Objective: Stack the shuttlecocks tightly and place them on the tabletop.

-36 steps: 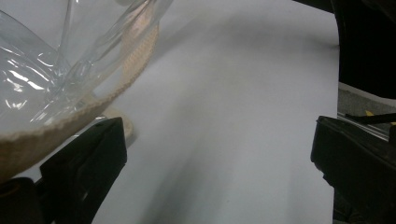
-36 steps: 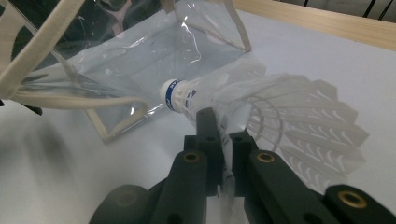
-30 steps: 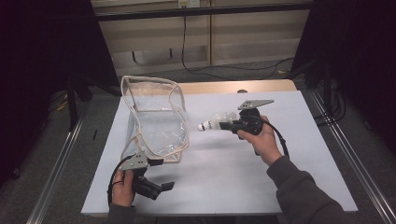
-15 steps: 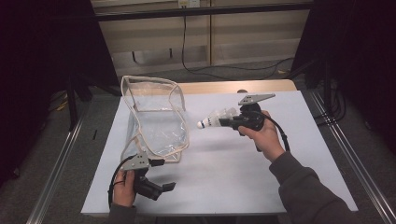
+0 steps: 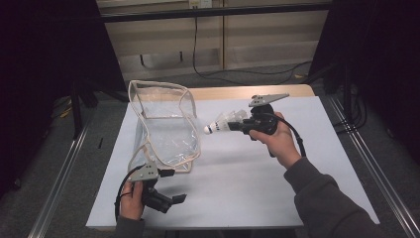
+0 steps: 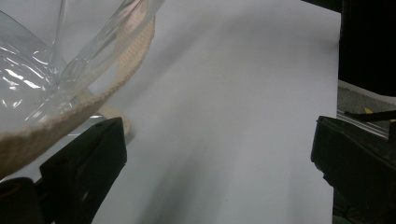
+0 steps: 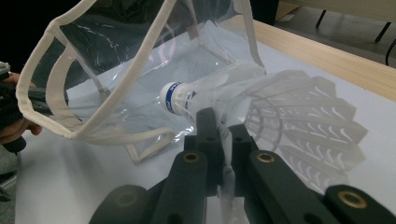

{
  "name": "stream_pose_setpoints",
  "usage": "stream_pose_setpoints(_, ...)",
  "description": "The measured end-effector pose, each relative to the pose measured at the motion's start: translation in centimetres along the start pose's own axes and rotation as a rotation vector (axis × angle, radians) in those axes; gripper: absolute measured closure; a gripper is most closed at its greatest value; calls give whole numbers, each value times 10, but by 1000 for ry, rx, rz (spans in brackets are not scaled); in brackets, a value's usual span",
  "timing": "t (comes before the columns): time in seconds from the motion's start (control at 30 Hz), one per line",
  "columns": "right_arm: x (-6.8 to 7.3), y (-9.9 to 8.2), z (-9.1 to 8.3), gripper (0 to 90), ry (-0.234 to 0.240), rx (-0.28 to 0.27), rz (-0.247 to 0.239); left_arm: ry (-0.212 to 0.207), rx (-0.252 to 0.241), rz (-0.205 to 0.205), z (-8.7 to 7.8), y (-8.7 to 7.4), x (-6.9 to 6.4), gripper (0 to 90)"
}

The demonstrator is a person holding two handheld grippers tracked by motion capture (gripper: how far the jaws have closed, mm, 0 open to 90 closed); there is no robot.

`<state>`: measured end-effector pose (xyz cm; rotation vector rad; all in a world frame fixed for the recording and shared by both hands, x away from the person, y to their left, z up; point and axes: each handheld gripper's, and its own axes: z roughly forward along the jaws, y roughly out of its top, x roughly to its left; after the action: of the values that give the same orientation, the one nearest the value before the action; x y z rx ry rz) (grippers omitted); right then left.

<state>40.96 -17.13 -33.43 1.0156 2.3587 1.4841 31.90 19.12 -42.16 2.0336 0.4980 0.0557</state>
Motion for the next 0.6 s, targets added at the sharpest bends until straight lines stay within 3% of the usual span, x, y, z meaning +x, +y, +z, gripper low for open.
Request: stream_pose_setpoints(0.6, 8, 32, -3, 878, -9, -16, -27, 1, 1, 1, -2, -1, 0, 35)
